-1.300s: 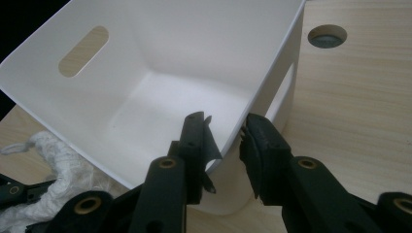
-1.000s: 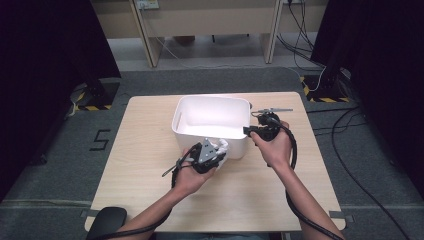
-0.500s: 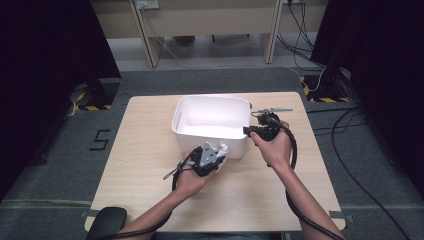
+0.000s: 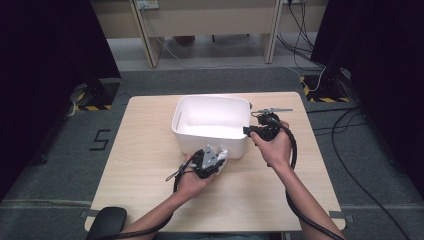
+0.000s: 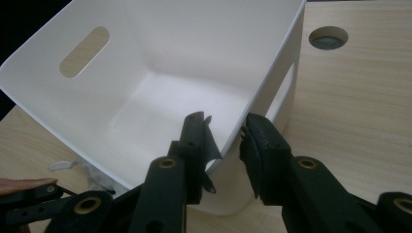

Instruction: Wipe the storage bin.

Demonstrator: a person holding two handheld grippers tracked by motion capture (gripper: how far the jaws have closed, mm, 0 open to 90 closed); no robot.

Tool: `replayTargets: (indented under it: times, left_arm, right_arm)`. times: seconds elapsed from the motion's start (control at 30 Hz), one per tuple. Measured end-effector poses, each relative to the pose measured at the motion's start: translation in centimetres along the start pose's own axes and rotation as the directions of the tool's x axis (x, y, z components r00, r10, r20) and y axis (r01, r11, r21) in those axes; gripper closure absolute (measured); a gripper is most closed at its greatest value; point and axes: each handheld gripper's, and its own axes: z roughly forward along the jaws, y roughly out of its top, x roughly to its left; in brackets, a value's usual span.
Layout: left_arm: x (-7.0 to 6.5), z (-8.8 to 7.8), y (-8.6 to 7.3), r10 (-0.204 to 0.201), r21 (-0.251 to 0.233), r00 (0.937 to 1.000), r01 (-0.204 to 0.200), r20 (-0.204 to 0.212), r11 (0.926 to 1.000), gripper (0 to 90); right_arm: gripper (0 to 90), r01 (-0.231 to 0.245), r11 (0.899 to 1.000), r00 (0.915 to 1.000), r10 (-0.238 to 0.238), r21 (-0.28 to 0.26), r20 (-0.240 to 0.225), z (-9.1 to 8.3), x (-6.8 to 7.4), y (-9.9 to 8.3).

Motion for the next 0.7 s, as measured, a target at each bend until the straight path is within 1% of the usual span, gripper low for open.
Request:
replayTargets:
  times: [0.13, 0.3, 0.47, 0.6, 0.7]
  left_arm:
    - [0.0, 0.3, -0.3, 0.007, 0.016, 1.0, -0.007, 0.0, 0.9998, 75.9]
    - [0.0, 0.5, -0.4, 0.003, 0.02, 1.0, -0.003, 0.004, 0.9998, 75.9]
    - [-0.2, 0.6, -0.1, 0.009, 0.025, 0.9999, -0.009, 0.007, 0.9996, 75.9]
    - [-0.6, 1.0, 0.1, 0.02, 0.029, 0.9997, -0.02, 0.012, 0.9994, 75.9]
    - [-0.8, 1.3, 0.3, 0.02, 0.03, 0.9996, -0.021, 0.018, 0.9993, 75.9]
  right_arm:
    - [70.6, -0.001, 1.0, 1.0, 0.001, 0.0, 0.0, 0.0, 0.0, 0.0]
    - [70.6, 0.004, 1.0, 1.0, -0.004, -0.001, 0.002, 0.0, 0.0, 0.0]
    - [70.6, 0.0, 1.0, 1.0, 0.0, 0.0, 0.003, 0.0, 0.0, 0.0]
    - [70.6, 0.002, 1.0, 1.0, -0.002, -0.002, 0.002, 0.0, 0.0, 0.0]
    - [70.6, 0.002, 1.0, 1.0, -0.002, -0.003, 0.002, 0.0, 0.0, 0.0]
